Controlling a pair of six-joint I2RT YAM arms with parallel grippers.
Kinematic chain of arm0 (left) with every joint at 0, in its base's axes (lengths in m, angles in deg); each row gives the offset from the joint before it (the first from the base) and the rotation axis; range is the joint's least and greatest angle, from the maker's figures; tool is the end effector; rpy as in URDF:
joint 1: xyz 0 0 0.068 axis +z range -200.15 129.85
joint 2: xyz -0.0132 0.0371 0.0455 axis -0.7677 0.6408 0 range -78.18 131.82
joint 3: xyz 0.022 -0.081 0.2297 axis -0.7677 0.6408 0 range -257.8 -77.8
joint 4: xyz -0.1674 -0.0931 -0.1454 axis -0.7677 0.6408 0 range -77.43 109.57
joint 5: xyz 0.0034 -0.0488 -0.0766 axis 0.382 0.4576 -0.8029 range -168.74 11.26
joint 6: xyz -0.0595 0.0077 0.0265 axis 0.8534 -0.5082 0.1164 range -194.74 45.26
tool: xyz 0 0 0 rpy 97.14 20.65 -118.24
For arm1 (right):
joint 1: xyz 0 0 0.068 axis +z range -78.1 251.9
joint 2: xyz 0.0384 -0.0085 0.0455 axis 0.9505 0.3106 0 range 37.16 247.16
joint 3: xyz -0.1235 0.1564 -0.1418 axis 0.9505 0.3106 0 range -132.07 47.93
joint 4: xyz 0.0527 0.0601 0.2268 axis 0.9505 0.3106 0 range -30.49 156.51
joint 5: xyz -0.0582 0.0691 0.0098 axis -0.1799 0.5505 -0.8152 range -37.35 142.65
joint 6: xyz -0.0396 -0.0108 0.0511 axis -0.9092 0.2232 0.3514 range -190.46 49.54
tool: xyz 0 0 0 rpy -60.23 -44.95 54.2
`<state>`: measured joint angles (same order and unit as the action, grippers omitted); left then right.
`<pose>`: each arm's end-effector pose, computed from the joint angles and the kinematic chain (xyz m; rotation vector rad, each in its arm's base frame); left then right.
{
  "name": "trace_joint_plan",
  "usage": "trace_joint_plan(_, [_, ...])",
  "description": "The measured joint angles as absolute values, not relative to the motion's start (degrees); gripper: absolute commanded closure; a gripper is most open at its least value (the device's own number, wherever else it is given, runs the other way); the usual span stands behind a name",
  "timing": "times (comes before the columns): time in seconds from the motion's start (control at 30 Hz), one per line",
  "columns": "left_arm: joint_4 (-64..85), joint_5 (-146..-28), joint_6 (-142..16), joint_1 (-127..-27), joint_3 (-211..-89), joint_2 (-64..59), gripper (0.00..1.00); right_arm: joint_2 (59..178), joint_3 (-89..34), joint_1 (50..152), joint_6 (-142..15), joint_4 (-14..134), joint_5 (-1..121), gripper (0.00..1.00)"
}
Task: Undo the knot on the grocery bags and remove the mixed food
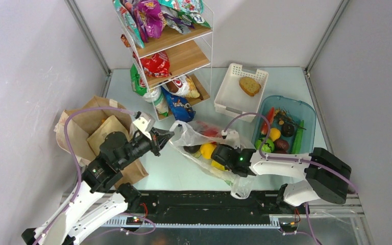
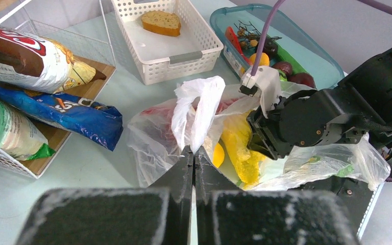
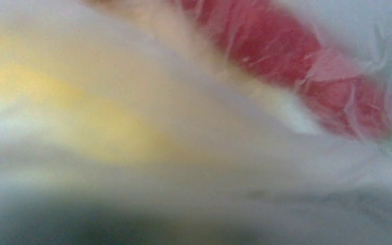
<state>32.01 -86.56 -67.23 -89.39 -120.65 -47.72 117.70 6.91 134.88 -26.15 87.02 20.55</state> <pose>0.1089 -0.0979 0.3235 0.5777 1.6476 -0.7204 0.1322 0.1988 0.1415 -0.2571 2.4520 -0.0168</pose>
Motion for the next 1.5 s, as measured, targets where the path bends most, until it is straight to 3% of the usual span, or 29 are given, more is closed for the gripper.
trace_joint_plan(0.07, [32.01, -86.64, -67.23, -89.39, -120.65, -47.63, 1.0, 117.06, 7.07, 135.63, -27.0, 86.21, 20.09, 0.92])
trace_joint_plan(0.17, [32.01, -86.71, -67.23, -89.41, -120.65, -47.33, 1.0, 113.96, 7.81, 137.14, -27.98, 86.19, 19.7, 1.0])
trace_joint_plan(0.4, [32.01, -86.91, -67.23, -89.67, -120.65, -47.02, 1.0, 95.21, 8.33, 143.47, -35.92, 83.59, 25.16, 1.0])
trace_joint_plan(0.63, [32.01, -86.86, -67.23, -89.67, -120.65, -47.02, 1.0, 88.78, 8.33, 144.06, -40.31, 85.03, 34.56, 1.0])
trace_joint_plan(1.2, [31.99, -86.27, -67.25, -89.78, -120.65, -46.78, 1.0, 94.92, 8.33, 149.79, -45.1, 89.91, 42.13, 1.0])
trace_joint_plan(1.5, [31.99, -84.96, -67.25, -89.78, -120.65, -46.56, 1.0, 87.29, 8.62, 151.45, -48.99, 85.29, 45.64, 1.0])
